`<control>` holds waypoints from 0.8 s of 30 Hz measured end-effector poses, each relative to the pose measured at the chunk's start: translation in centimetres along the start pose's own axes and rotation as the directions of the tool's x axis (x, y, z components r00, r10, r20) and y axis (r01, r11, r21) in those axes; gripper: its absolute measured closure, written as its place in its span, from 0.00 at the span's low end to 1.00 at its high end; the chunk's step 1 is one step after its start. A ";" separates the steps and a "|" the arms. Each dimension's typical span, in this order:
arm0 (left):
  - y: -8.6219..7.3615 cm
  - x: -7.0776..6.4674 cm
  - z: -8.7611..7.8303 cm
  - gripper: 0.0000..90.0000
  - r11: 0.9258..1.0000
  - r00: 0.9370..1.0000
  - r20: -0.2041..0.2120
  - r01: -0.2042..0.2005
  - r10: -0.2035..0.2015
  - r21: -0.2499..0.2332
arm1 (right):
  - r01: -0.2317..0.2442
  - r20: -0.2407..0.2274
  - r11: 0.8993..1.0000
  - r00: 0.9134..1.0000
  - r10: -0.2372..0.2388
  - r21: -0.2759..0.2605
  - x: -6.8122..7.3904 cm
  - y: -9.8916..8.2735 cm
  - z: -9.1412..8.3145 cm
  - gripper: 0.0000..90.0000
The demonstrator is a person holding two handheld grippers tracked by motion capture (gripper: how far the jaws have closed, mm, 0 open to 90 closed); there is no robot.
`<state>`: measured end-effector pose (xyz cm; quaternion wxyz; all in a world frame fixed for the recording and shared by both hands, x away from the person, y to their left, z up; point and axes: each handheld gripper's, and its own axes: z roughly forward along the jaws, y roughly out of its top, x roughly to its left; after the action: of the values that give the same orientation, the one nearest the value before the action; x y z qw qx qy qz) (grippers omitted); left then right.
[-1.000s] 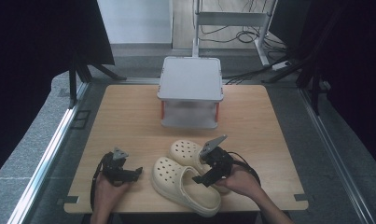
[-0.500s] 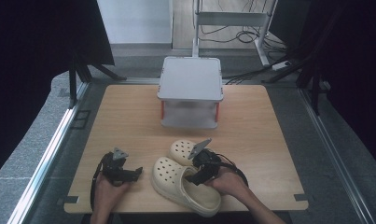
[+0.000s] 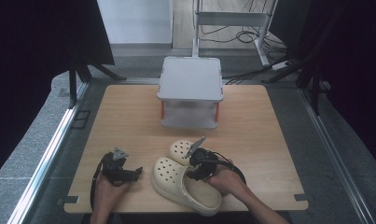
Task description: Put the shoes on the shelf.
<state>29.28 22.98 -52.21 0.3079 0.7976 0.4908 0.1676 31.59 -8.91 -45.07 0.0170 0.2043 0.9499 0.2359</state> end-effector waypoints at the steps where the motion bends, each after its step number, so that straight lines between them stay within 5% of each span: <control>1: 0.0 0.0 0.0 0.00 1.000 1.000 0.000 0.000 0.000 0.000 | -0.004 0.002 1.000 1.000 0.004 0.003 0.0 0.1 0.0 0.69; 13: 0.0 0.0 0.0 0.00 1.000 1.000 0.000 0.000 0.000 0.000 | -0.061 -0.013 0.998 0.998 0.061 -0.013 -0.2 0.1 -0.4 0.72; 24: 0.0 0.0 0.0 0.00 1.000 1.000 0.001 0.000 0.000 0.001 | -0.069 -0.011 0.997 0.998 0.069 -0.014 -0.4 1.2 -3.1 0.72</control>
<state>29.29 22.99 -52.20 0.3076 0.7978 0.4909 0.1670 32.01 -9.50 -41.82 0.0052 0.2357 0.9407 0.2441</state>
